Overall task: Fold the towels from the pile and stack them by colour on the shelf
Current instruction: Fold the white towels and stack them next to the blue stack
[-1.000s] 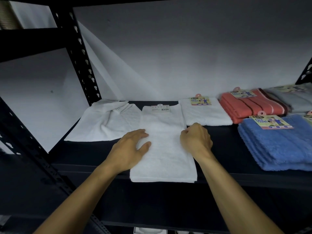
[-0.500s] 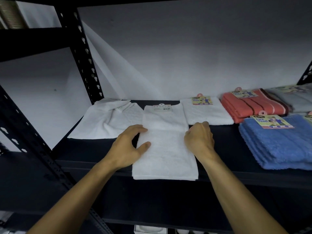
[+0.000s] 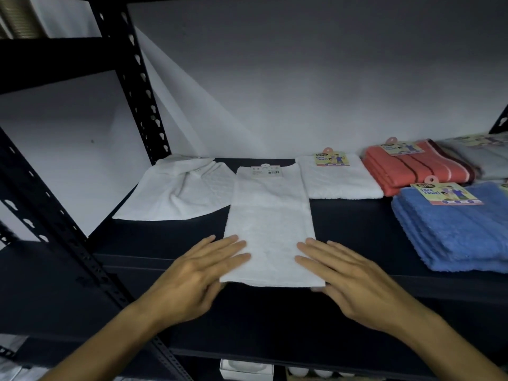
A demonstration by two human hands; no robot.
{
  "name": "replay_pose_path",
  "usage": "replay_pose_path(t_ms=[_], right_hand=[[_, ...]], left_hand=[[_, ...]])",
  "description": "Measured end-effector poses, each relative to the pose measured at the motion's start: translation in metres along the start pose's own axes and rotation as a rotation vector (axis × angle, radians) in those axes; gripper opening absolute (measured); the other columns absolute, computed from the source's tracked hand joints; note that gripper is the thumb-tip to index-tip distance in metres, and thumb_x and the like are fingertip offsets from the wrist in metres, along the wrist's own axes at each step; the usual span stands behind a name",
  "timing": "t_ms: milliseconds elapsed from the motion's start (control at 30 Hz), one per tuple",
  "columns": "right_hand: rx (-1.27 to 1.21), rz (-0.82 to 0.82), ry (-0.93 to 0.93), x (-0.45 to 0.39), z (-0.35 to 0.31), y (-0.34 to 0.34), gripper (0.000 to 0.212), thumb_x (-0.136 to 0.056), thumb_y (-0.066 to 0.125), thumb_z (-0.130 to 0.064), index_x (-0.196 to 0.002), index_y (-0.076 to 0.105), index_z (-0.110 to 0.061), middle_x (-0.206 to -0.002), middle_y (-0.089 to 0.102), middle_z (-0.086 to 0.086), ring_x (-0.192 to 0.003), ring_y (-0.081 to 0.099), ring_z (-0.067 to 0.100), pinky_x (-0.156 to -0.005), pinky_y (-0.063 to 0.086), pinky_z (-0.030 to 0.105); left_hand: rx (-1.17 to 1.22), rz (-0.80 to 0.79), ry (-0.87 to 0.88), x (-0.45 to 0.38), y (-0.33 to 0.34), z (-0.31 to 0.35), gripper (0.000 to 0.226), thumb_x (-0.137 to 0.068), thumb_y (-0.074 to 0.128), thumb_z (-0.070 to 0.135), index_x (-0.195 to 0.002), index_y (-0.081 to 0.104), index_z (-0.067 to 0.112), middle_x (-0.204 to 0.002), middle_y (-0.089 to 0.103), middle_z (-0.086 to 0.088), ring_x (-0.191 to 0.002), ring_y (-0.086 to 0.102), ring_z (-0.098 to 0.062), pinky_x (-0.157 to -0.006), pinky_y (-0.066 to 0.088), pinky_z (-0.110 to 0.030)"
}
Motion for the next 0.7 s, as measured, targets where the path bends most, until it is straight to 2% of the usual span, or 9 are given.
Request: replay_pose_path(t_ms=[67,167,300,367,400,467,533,600,700], right_hand=[[-0.052,0.143,-0.039,0.004,-0.002,-0.003,0.049,-0.090,0.042,-0.018,-0.138,0.051,-0.017,-0.147,0.046,-0.003,-0.139,0.038,0.013,-0.114,0.030,0.033],[-0.224,0.303,-0.002,0.017,-0.002,-0.009,0.042,-0.090,0.049,-0.011,-0.130,0.060,-0.016,-0.138,0.055,-0.007,-0.133,0.046,0.008,-0.107,0.041,0.032],[-0.449,0.432,0.095,0.028,-0.001,-0.020,0.028,-0.093,0.049,-0.018,-0.117,0.063,-0.022,-0.114,0.065,-0.010,-0.110,0.062,0.004,-0.091,0.052,0.026],[-0.522,0.489,0.125,0.029,-0.005,-0.030,0.019,-0.098,0.048,-0.030,-0.111,0.062,-0.027,-0.100,0.065,-0.014,-0.096,0.065,0.005,-0.081,0.053,0.025],[-0.588,0.505,0.148,0.028,-0.007,-0.036,0.019,-0.099,0.047,-0.037,-0.109,0.062,-0.031,-0.096,0.065,-0.015,-0.089,0.065,0.006,-0.074,0.053,0.025],[-0.734,0.533,0.205,0.024,-0.011,-0.046,0.017,-0.098,0.048,-0.044,-0.105,0.062,-0.038,-0.089,0.067,-0.015,-0.078,0.066,0.008,-0.066,0.052,0.022],[-0.870,0.575,0.268,0.019,-0.014,-0.051,0.016,-0.098,0.050,-0.034,-0.101,0.064,-0.041,-0.088,0.070,-0.015,-0.079,0.067,0.007,-0.068,0.052,0.018],[-0.990,0.612,0.343,0.013,-0.016,-0.054,0.021,-0.093,0.050,-0.023,-0.099,0.065,-0.036,-0.091,0.072,-0.011,-0.082,0.068,0.010,-0.069,0.053,0.020],[-1.095,0.663,0.469,0.000,-0.017,-0.054,0.019,-0.092,0.047,-0.026,-0.100,0.063,-0.020,-0.091,0.072,-0.008,-0.080,0.068,0.006,-0.067,0.053,0.018]], left_hand=[[0.016,0.097,0.017,0.004,0.003,0.007,0.053,-0.087,0.047,0.010,-0.139,0.055,0.017,-0.150,0.047,0.002,-0.143,0.038,-0.017,-0.114,0.034,-0.047],[0.079,0.215,0.007,0.010,0.001,0.022,0.042,-0.091,0.049,0.008,-0.131,0.061,0.012,-0.140,0.057,0.005,-0.135,0.048,-0.014,-0.113,0.035,-0.047],[0.240,0.359,-0.059,0.011,-0.013,0.036,0.026,-0.102,0.048,0.021,-0.123,0.063,0.017,-0.116,0.067,0.013,-0.105,0.067,-0.007,-0.111,0.039,-0.046],[0.281,0.398,-0.058,0.010,-0.021,0.047,0.023,-0.104,0.044,0.027,-0.120,0.061,0.021,-0.108,0.066,0.017,-0.093,0.068,-0.006,-0.107,0.044,-0.036],[0.314,0.415,-0.074,0.009,-0.025,0.051,0.023,-0.105,0.044,0.030,-0.119,0.060,0.021,-0.104,0.065,0.019,-0.089,0.067,-0.003,-0.099,0.049,-0.027],[0.377,0.450,-0.127,0.008,-0.034,0.056,0.023,-0.104,0.044,0.035,-0.115,0.061,0.024,-0.087,0.062,0.022,-0.069,0.060,0.003,-0.066,0.048,-0.012],[0.402,0.493,-0.185,0.005,-0.039,0.057,0.021,-0.103,0.044,0.041,-0.113,0.060,0.033,-0.072,0.061,0.012,-0.054,0.056,-0.007,-0.048,0.045,-0.020],[0.443,0.533,-0.257,-0.002,-0.043,0.055,0.019,-0.101,0.045,0.044,-0.111,0.061,0.039,-0.075,0.065,0.001,-0.058,0.061,-0.019,-0.050,0.048,-0.034],[0.538,0.587,-0.402,-0.016,-0.049,0.053,0.015,-0.101,0.049,0.039,-0.103,0.063,0.034,-0.087,0.069,0.008,-0.076,0.067,-0.014,-0.060,0.053,-0.024]])
Point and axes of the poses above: each hand's wrist, its own x-axis away from the middle knuckle, its own y-axis out of the palm, z = x × y, the point moved 6 cm from there along -x, towards the middle knuckle
